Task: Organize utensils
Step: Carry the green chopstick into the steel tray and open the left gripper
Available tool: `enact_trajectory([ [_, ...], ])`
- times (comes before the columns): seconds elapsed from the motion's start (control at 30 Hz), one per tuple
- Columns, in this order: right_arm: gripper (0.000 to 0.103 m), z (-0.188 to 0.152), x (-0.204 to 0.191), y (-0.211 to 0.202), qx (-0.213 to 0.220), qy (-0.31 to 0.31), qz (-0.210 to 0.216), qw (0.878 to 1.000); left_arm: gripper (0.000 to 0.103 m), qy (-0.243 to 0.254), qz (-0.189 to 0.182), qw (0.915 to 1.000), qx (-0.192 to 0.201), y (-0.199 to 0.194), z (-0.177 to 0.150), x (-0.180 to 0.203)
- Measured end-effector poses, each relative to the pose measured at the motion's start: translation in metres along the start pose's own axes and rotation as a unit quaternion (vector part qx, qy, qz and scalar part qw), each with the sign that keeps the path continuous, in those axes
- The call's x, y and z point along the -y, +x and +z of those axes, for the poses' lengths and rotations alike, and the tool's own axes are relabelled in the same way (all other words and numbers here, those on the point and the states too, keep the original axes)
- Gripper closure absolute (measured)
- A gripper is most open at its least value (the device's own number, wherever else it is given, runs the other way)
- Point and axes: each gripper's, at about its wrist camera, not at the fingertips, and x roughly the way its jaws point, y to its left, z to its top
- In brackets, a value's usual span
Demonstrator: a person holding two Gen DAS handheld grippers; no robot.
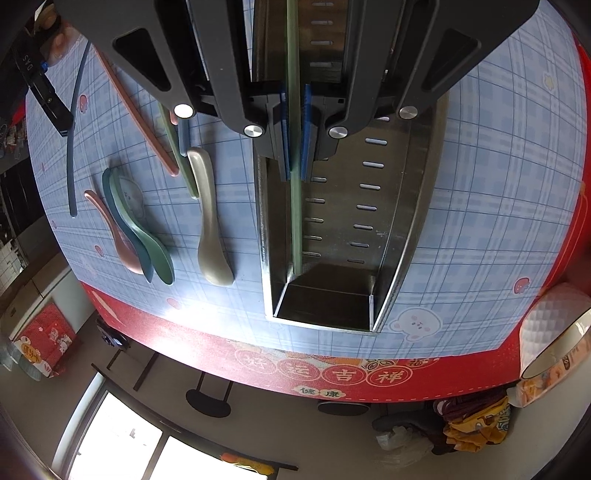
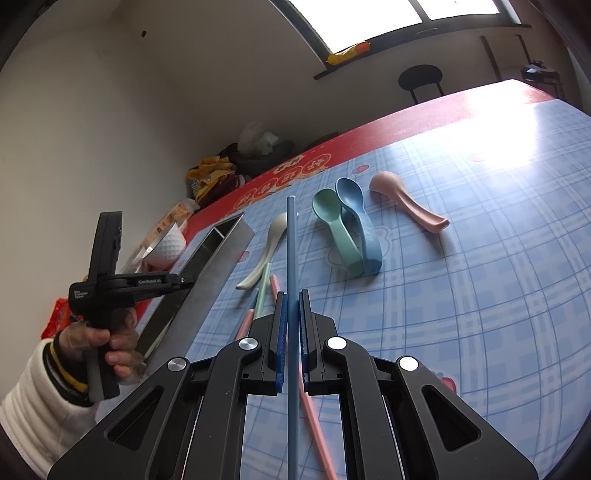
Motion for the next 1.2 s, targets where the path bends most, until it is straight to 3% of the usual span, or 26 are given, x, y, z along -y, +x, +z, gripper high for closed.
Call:
enact_trajectory([
  [0.17,0.097,0.000,0.001,0.000,0.001,0.003,-0.002,1.000,0.096,0.006,-0.010,0.9999,0.000,-0.006,-0.002,0.002],
  [0.33,0.097,0.000,0.002,-0.001,0.002,0.007,-0.004,1.000,0.094,0.032,-0.011,0.9987,0.037,-0.031,-0.012,0.010],
  [0.6,0.097,0.001,0.005,-0.002,0.002,0.015,-0.009,1.000,0.063,0.123,0.035,0.9813,0.143,-0.081,-0.058,0.024],
  [0.77,0.097,0.001,0.006,-0.003,0.004,0.021,-0.013,1.000,0.019,0.120,0.050,0.9737,0.187,-0.101,-0.084,0.008],
  [0.97,0.097,0.001,0.005,-0.003,0.000,0.017,-0.025,1.000,0.007,0.117,0.099,0.9609,0.231,-0.108,-0.107,-0.013],
  [1.2,0.097,0.001,0.003,0.000,-0.002,0.015,-0.046,0.999,0.006,0.091,0.096,0.9602,0.246,-0.111,-0.122,-0.038],
])
